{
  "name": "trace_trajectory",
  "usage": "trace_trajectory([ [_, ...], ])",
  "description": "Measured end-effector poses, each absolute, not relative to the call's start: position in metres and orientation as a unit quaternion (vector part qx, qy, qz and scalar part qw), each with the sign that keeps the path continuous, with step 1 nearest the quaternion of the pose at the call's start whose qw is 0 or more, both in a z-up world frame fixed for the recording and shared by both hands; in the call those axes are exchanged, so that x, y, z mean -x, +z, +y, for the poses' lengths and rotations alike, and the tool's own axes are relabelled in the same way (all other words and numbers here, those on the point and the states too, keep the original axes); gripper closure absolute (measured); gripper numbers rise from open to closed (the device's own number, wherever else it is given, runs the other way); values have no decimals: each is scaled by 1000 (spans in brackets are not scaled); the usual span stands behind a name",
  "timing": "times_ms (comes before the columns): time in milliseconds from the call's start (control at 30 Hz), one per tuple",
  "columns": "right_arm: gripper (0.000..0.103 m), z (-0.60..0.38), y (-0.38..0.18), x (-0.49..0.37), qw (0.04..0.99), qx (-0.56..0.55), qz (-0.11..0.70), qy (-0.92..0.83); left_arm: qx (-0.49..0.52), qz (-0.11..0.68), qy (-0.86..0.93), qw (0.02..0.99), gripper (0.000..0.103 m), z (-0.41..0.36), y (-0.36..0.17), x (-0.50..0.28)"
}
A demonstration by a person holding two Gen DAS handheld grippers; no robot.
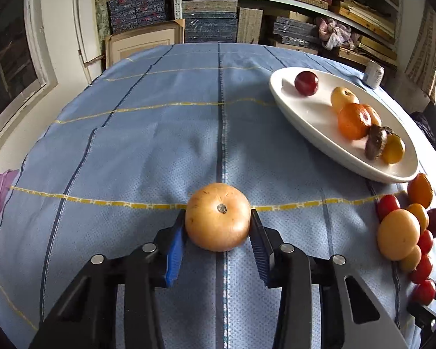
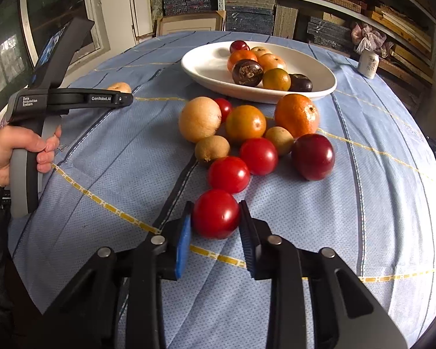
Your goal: Organize fruits
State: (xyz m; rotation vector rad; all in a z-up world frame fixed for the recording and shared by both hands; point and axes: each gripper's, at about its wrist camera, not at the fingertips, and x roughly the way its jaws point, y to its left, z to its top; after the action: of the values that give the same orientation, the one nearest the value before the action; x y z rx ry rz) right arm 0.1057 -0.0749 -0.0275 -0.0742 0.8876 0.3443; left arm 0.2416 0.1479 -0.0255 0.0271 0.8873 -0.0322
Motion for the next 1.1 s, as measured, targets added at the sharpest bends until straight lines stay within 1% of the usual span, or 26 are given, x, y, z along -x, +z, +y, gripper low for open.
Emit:
trace_trajectory([
  [167, 74, -80, -26, -104, 888, 25, 429, 163, -20, 430, -19, 902, 61, 144, -24, -237],
  [267, 74, -82, -24, -100, 889, 24, 426, 164, -1, 438, -36, 898, 61, 144, -22, -234],
  [367, 74, -87, -20, -97, 891, 23, 422, 164, -20, 429, -45, 902, 61, 136, -17, -223],
  [500, 74, -98, -10, -96, 894, 17, 417, 165, 5, 420, -59, 905, 61, 132, -5, -211],
  [733, 74, -122, 16, -102, 911, 5, 382, 156, -35, 392, -99, 914, 61, 91, 21, -206],
  [800, 74, -129, 26, -107, 919, 7, 363, 154, -47, 381, -110, 917, 61, 76, 26, -207],
  [933, 74, -139, 46, -134, 930, 13, 332, 154, -36, 366, -119, 922, 61, 53, 34, -224],
  [1033, 74, -153, 59, -168, 934, -25, 309, 179, -50, 357, -117, 926, 61, 35, 34, -242],
  [1100, 74, -160, 63, -193, 932, -38, 312, 180, -61, 364, -111, 923, 61, 27, 29, -259],
])
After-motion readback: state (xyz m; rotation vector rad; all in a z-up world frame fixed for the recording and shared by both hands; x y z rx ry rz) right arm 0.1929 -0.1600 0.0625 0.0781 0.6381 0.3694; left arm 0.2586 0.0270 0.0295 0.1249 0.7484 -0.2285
